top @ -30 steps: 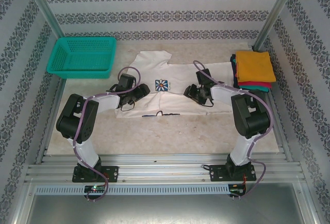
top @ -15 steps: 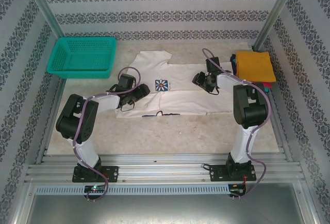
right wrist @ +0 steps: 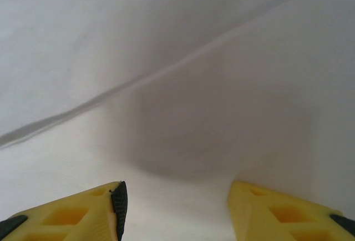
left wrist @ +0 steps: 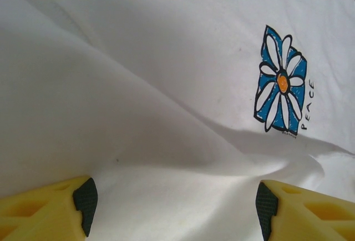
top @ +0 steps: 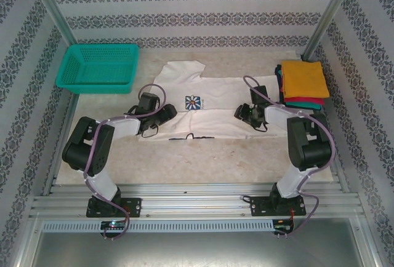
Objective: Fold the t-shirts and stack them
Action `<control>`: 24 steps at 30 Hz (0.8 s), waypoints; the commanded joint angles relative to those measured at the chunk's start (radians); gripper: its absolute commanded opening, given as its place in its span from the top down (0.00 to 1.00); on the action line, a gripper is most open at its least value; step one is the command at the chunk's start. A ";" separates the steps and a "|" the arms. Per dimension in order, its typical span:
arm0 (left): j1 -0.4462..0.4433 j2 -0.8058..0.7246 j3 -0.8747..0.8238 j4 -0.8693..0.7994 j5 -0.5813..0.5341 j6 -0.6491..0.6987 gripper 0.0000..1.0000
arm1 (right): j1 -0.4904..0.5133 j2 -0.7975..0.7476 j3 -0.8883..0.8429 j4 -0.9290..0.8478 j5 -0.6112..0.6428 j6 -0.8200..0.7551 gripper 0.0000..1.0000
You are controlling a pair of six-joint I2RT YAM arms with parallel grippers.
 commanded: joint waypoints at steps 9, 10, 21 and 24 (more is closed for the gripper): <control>0.002 -0.189 -0.215 -0.099 -0.024 -0.044 0.21 | 0.072 -0.281 -0.244 -0.239 0.064 0.080 0.48; 0.001 -0.213 -0.220 -0.120 -0.027 -0.041 0.21 | 0.072 -0.291 -0.251 -0.250 0.056 0.078 0.48; 0.005 -0.245 0.056 -0.285 -0.152 0.093 0.00 | 0.046 -0.241 -0.021 -0.267 0.097 0.001 0.48; 0.010 -0.138 0.228 -0.359 -0.238 0.157 0.00 | 0.050 -0.173 0.074 -0.253 0.073 0.008 0.48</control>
